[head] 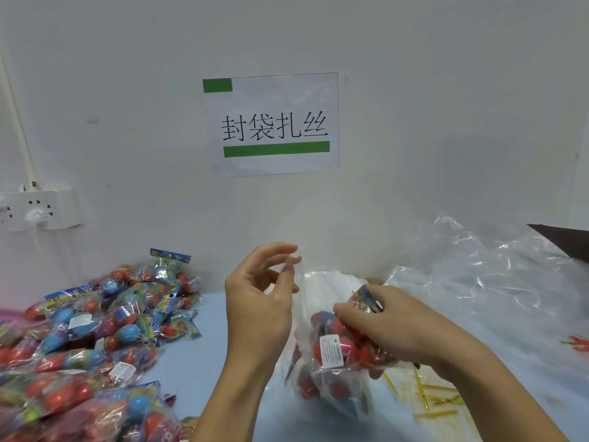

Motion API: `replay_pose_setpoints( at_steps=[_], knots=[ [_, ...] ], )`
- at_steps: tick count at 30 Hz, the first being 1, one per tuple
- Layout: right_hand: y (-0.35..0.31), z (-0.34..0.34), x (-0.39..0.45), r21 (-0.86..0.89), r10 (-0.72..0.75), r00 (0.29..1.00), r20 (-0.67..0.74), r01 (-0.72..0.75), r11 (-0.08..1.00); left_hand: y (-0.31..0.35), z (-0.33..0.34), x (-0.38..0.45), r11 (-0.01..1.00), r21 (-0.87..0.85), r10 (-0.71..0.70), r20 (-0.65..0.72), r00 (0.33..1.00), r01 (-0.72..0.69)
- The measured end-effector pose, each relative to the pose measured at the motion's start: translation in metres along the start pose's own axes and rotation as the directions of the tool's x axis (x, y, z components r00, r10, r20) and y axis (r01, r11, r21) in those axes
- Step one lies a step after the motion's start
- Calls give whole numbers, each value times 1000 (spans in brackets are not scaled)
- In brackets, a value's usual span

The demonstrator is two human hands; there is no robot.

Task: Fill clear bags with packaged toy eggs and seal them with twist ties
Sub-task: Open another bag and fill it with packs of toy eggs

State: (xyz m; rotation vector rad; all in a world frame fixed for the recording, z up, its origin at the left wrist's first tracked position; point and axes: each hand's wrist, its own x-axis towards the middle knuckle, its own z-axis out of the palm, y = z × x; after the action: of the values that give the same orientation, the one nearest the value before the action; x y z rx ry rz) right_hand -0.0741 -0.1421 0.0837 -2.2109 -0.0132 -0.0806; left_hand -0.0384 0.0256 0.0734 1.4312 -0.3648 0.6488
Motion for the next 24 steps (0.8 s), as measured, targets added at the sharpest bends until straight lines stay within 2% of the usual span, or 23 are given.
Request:
replay_pose_setpoints(
  at_steps=[3, 8, 10, 14, 18, 21, 24],
  knots=[
    [0, -1, -2, -162, -43, 999, -20, 39, 986, 0, 2, -2, 1000, 28, -9, 36, 999, 8],
    [0, -3, -4, -157, -122, 992, 22, 124, 980, 1, 3, -3, 992, 121, 11, 39, 999, -16],
    [0, -3, -3, -98, -147, 989, -1, 146, 984, 2, 3, -3, 986, 162, 16, 61, 998, -25],
    [1, -1, 3, 127, -112, 983, -149, 131, 983, 4, 10, -8, 973, 233, -19, 100, 995, -5],
    [4, 4, 11, 279, -23, 968, -252, 96, 955, 0, 19, -11, 928, 337, -144, -61, 988, 156],
    [3, 5, 13, 375, 42, 948, -317, 85, 923, 0, 16, -10, 904, 335, -217, -175, 960, 265],
    [0, -1, 11, 477, 98, 952, -288, 54, 877, 1, 10, -6, 854, 388, -298, -181, 937, 346]
  ],
)
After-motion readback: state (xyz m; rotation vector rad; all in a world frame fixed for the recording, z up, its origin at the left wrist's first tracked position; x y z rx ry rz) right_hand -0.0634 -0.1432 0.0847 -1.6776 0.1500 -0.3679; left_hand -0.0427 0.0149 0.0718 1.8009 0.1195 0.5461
